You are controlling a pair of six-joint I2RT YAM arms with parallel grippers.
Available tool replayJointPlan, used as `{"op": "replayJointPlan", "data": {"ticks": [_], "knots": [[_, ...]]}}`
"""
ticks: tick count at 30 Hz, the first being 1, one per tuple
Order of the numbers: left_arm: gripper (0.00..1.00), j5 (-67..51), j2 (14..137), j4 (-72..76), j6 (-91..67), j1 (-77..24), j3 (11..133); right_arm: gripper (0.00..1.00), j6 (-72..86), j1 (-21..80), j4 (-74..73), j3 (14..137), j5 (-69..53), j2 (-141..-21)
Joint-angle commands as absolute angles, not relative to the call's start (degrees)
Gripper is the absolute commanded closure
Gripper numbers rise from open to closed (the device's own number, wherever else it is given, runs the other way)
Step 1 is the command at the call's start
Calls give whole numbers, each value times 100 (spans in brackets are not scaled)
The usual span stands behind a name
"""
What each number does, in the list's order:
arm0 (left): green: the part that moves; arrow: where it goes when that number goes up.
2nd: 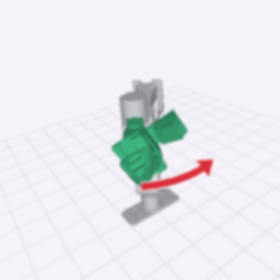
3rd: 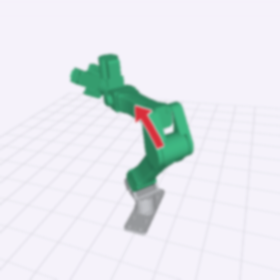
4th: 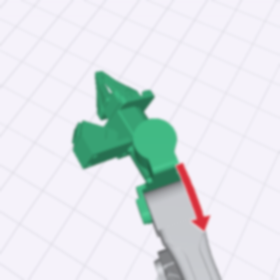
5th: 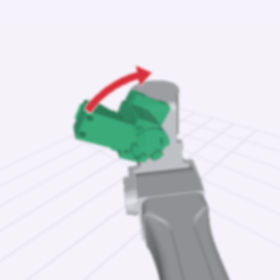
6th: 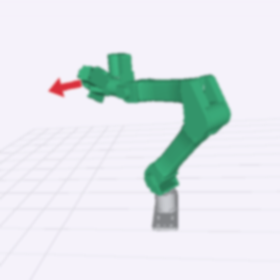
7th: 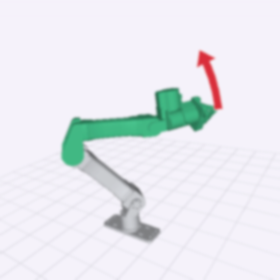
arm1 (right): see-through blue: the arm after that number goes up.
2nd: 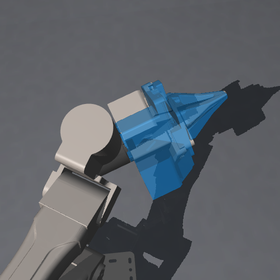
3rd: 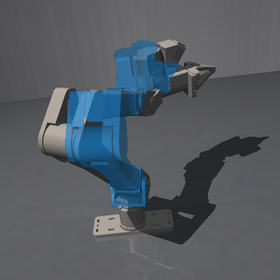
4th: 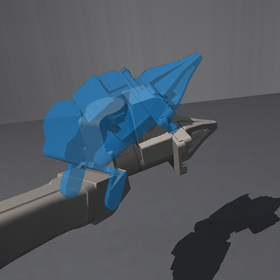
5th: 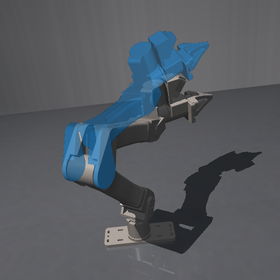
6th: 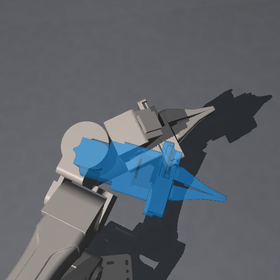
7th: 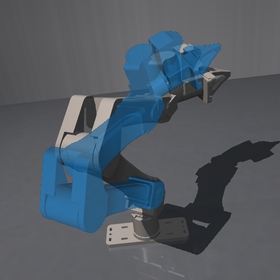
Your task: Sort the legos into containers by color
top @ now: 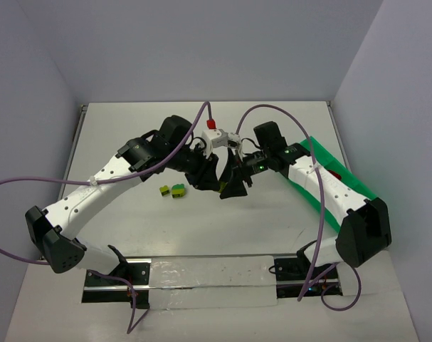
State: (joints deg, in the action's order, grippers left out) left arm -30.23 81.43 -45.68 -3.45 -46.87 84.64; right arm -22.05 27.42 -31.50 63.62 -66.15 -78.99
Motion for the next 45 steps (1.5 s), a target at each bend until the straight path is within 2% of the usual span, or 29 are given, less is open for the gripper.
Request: {"op": "replayJointPlan", "data": {"ticks": [1,3,4,7,8,9,11,14,15,18,20,25,29,32,40,42,45], "knots": [[100,-3017,8008,-4364,-211,-4711,8460,33,-2660,2855,-3729,6876,-6910,-8185],[100,-2984,7986,-4366,-211,-4718,8445,44,-2737,2876,-3920,6984,-6933,-8304],[100,-2935,7974,-4360,-211,-4712,8439,53,-2749,2882,-3988,7040,-6927,-8366],[100,-2811,7931,-4288,-238,-4716,8424,90,-2755,2892,-4154,7137,-6899,-8527],[100,-2750,7910,-4262,-255,-4720,8420,97,-2742,2892,-4175,7155,-6868,-8556],[96,-2667,7891,-4240,-278,-4716,8427,100,-2712,2895,-4187,7149,-6819,-8560],[81,-2502,7863,-4210,-314,-4711,8452,100,-2675,2899,-4173,7101,-6725,-8540],[36,-2275,7818,-4197,-384,-4711,8508,100,-2603,2892,-3943,6962,-6593,-8371],[27,-2219,7802,-4185,-402,-4711,8504,100,-2495,2896,-3765,6880,-6523,-8279],[9,-2125,7787,-4174,-437,-4711,8483,100,-2038,2892,-3219,6643,-6364,-7990],[2,-2015,7801,-4180,-506,-4711,8473,100,-1885,2886,-2988,6541,-6255,-7846],[1,-1679,7707,-4163,-574,-4711,8437,100,-1591,2823,-2586,6291,-5986,-7639],[1,-1143,7332,-4040,-685,-4620,8235,100,-917,2478,-2090,5878,-4937,-7396],[1,-1124,7046,-3843,-938,-4272,7905,100,-105,1847,-1976,5680,-4364,-7285],[2,-1311,6982,-3562,-1655,-3319,7483,100,1495,519,-1544,4751,-1088,-6235],[3,-1217,7122,-3581,-1762,-3264,7480,100,2070,386,-1858,4743,306,-6138],[3,-1156,7367,-3613,-1946,-3216,7493,100,2616,-14,-2399,5030,1274,-6382]]}}
